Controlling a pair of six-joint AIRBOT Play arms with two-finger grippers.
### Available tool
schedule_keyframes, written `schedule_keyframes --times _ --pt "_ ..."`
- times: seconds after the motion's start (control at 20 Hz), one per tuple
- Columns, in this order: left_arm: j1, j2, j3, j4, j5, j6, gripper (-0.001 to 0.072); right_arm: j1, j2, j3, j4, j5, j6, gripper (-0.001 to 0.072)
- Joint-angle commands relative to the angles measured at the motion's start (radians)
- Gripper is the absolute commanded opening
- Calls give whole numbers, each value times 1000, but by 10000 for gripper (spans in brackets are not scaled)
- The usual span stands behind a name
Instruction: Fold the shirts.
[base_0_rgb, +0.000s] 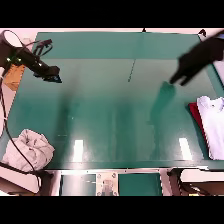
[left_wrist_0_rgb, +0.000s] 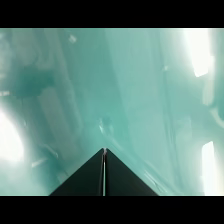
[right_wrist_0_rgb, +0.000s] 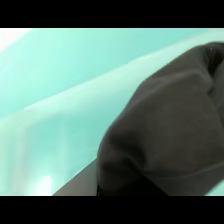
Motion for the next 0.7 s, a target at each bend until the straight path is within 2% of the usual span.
schedule_keyframes --times 0.0,0.15,0.25,0.3,0.45,0.65 --pt "-44 14 -88 12 3 -3 19 -244 40 -5 -140 148 37 15" --pt "-90 14 -143 12 4 -3 20 -373 44 -70 -256 282 94 15" --pt "-118 14 -164 11 2 -2 20 -417 82 -142 -421 341 121 15" --pt "-132 14 -169 11 3 0 20 -431 109 -186 -505 352 121 14" --pt "-163 14 -171 0 1 8 20 -475 190 -379 -581 359 141 15" --pt "-173 14 -171 -22 -1 9 20 -477 214 -610 -798 380 163 17"
